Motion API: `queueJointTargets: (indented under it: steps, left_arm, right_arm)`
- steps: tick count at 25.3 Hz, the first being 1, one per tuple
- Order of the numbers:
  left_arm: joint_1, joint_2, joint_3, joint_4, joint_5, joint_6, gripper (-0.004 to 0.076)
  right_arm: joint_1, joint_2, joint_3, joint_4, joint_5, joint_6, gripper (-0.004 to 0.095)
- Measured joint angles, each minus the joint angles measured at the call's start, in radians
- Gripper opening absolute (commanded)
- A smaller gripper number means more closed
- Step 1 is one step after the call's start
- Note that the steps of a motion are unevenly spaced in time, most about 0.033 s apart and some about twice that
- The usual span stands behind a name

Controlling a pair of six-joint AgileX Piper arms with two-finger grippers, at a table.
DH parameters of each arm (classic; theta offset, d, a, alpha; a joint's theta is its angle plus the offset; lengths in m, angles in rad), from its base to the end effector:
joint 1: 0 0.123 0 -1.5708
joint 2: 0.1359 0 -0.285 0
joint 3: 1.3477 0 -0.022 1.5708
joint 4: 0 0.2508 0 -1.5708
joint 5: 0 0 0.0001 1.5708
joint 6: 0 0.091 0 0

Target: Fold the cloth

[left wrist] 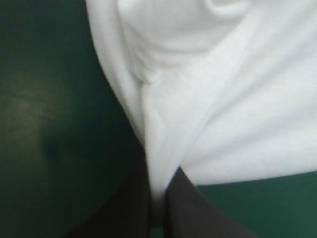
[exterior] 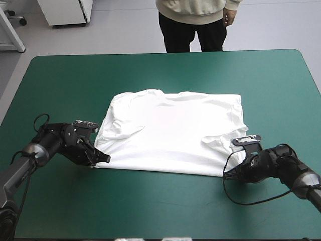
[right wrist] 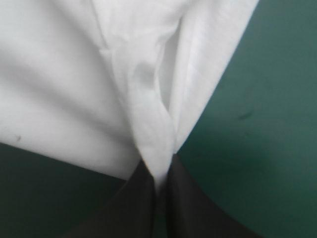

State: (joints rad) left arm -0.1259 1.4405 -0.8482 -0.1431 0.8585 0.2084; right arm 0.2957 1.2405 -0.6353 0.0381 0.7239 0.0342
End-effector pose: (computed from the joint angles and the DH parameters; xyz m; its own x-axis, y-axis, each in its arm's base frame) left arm 0.2475 -0.0412 0.2174 -0.9466 0.2343 -0.2214 0.2572 0.9630 -0.0808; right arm 0.1936 0.0614 0.2114 -0.9222 -0.2154 -0.3212 -0.2418 0.9693 0.0441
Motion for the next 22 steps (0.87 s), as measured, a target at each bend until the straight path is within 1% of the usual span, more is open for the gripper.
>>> queueJointTargets:
  steps: [3,6,9,13,17,21,22]
  left_arm:
    - [0.000,-0.062,0.001,0.002,0.044,0.000,-0.0009]
    - [0.000,-0.132,0.001,0.002,0.080,0.000,-0.0009]
    - [-0.001,-0.197,0.003,-0.001,0.099,0.000,-0.0009]
    - [-0.001,-0.267,0.005,-0.003,0.132,0.000,-0.0009]
    - [-0.001,-0.304,-0.023,-0.003,0.129,-0.017,-0.0009]
    - [-0.001,-0.277,-0.140,0.002,0.048,-0.032,-0.0009]
    - [-0.001,-0.241,-0.181,0.003,0.035,-0.038,-0.0009]
  right_arm:
    - [0.000,-0.069,0.012,0.002,0.070,-0.001,-0.0017]
    - [0.000,-0.162,0.013,0.011,0.117,-0.001,-0.0017]
    - [0.000,-0.267,0.013,0.033,0.161,-0.001,-0.0017]
    - [0.000,-0.351,-0.026,0.049,0.226,-0.001,-0.0017]
    - [0.000,-0.351,-0.122,0.041,0.267,-0.001,-0.0017]
    - [0.000,-0.264,-0.221,-0.011,0.271,-0.001,-0.0017]
    - [0.000,-0.224,-0.248,-0.026,0.266,-0.003,-0.0017]
